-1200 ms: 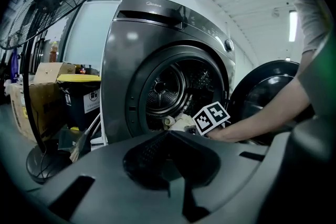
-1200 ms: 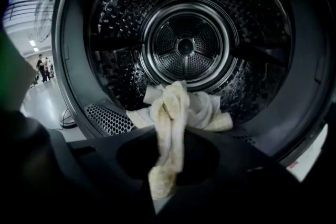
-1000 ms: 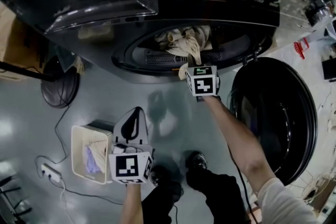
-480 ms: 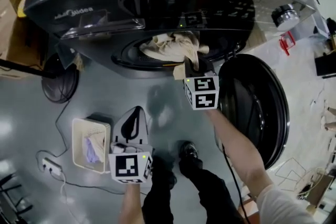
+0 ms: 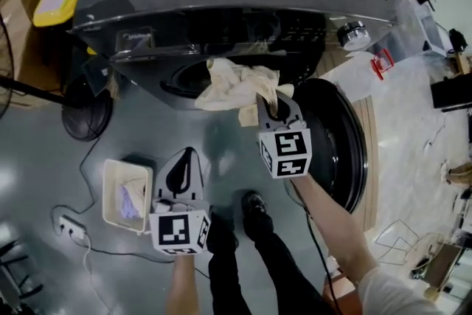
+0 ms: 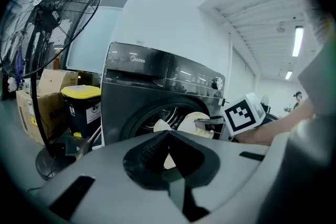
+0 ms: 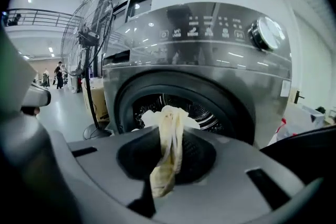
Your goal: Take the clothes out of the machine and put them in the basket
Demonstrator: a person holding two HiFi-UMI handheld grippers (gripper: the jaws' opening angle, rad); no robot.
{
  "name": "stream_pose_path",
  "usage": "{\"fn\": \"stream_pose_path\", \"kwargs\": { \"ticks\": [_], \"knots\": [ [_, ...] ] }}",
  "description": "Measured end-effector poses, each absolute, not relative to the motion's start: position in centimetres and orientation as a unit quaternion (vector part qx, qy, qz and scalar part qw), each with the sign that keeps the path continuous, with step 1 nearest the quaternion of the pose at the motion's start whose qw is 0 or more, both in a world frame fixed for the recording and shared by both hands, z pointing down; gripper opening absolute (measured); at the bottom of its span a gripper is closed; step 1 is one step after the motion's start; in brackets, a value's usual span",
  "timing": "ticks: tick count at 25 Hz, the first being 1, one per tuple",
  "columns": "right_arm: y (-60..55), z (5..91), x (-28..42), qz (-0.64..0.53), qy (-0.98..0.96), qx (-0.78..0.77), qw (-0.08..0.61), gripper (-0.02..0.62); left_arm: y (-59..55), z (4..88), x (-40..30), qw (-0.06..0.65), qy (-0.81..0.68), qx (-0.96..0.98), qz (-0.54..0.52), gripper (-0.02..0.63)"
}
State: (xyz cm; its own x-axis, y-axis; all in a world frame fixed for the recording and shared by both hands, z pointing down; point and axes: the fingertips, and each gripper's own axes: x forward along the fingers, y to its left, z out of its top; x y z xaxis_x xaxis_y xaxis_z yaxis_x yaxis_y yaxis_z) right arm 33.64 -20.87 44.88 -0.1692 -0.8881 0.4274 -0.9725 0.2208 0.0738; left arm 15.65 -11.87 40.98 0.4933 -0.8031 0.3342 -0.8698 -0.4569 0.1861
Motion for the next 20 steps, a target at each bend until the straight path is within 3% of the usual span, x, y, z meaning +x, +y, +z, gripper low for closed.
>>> {"fn": "stream_pose_path", "kwargs": {
  "ticks": [11, 20],
  "knots": [
    [-14.2, 39.8, 28.3, 0.077, -0.804, 0.55, 0.212, 0.052, -10.3, 35.9, 12.0, 0.166, -0.53, 0.828, 0.08, 0.018],
    [-12.7, 38.9, 17.1, 0.049, -0.862, 0.459, 0.211, 0.052, -7.0, 36.8, 3.1, 0.179, -0.602, 0.775, 0.07, 0.018]
  ]
}}
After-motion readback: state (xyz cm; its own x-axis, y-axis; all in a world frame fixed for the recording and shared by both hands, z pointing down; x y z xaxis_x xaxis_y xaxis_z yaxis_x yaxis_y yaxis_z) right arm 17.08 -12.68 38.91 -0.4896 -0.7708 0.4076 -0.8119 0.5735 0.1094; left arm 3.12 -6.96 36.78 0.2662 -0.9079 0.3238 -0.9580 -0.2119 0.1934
